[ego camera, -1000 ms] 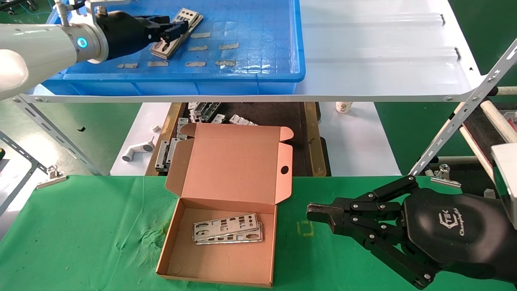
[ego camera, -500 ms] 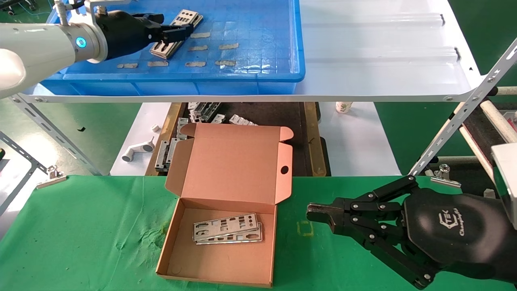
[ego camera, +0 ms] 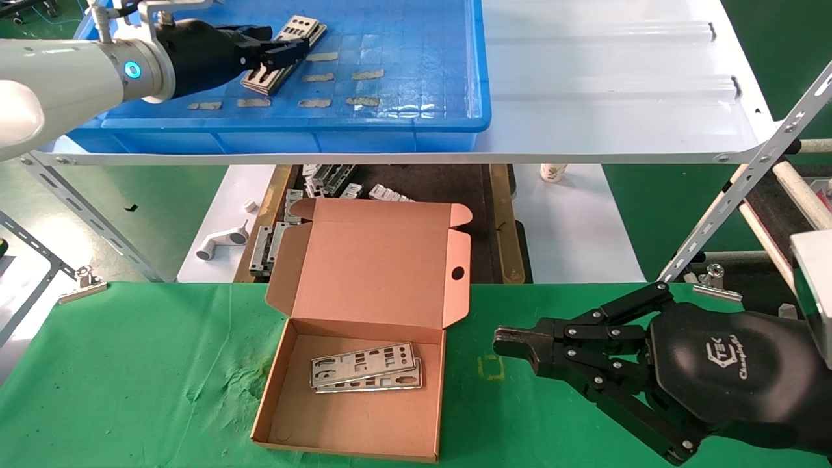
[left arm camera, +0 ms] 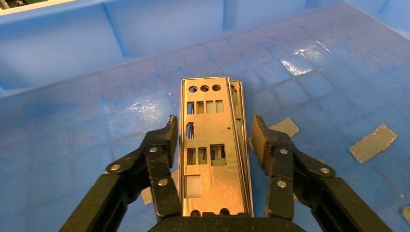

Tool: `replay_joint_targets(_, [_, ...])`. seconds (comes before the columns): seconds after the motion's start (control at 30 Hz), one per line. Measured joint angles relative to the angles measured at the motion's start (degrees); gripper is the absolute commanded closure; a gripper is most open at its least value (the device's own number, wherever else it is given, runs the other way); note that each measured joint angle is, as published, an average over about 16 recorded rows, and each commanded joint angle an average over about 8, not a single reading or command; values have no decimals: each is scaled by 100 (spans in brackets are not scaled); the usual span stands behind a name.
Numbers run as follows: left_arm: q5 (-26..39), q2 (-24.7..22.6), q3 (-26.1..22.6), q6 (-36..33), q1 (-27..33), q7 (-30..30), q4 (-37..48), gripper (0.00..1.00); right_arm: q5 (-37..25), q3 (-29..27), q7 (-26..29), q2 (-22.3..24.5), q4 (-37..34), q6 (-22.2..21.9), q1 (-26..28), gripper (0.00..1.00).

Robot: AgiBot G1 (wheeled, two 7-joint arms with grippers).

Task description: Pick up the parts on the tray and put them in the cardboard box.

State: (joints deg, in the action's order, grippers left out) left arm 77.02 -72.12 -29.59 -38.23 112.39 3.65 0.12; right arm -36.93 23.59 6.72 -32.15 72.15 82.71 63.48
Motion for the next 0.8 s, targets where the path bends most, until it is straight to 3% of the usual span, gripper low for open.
replay_joint_targets(0.8, [-91, 143, 64, -179, 117, -30, -108, 100, 0, 0, 0, 0, 0, 0, 0, 100])
